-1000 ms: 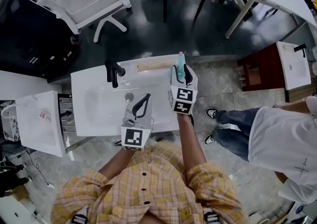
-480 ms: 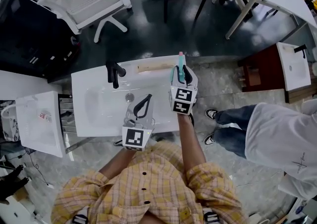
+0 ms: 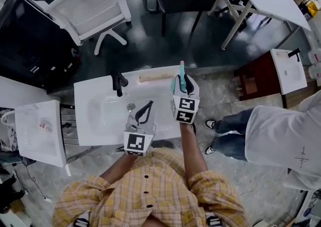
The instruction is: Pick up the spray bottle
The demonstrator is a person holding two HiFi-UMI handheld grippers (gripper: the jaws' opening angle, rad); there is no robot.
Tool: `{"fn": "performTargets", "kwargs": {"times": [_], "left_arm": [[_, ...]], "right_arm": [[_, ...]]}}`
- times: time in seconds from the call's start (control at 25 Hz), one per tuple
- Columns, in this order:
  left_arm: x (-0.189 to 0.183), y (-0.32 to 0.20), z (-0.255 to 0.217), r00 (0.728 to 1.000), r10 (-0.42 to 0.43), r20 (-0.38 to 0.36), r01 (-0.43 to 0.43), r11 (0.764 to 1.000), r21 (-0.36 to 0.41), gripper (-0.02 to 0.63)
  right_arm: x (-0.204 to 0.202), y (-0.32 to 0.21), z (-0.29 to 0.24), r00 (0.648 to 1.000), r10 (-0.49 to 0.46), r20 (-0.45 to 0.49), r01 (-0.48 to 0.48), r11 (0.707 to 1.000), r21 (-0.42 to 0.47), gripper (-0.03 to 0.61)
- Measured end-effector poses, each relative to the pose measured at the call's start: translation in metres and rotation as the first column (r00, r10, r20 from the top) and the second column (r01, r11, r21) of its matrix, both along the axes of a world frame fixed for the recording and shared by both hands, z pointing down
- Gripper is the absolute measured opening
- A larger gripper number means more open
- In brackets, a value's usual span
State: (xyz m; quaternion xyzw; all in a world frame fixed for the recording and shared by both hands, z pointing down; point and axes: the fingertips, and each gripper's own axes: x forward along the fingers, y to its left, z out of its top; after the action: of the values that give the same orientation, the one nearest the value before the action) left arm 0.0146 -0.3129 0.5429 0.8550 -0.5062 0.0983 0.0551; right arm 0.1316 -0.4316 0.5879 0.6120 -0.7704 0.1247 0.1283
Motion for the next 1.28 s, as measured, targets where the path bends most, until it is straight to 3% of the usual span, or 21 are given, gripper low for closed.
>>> {"fn": "performTargets", "kwargs": {"times": [0.84, 1.28], "left_arm": [[-0.027, 0.012, -0.066, 0.997, 0.075, -0.028, -0.072, 0.992, 0.102, -0.002], [-0.032, 0.020, -0.090, 0.992, 0.123, -0.035, -0.117, 0.983, 0.143, -0.002]], "right_arm": [[-0.015, 0.081, -0.113, 0.996, 0.031, 0.086, -0.042, 0.990, 0.134, 0.094], [-0.021, 0.128, -0.138, 0.993, 0.066, 0.094, -0.081, 0.983, 0.164, 0.092]]}}
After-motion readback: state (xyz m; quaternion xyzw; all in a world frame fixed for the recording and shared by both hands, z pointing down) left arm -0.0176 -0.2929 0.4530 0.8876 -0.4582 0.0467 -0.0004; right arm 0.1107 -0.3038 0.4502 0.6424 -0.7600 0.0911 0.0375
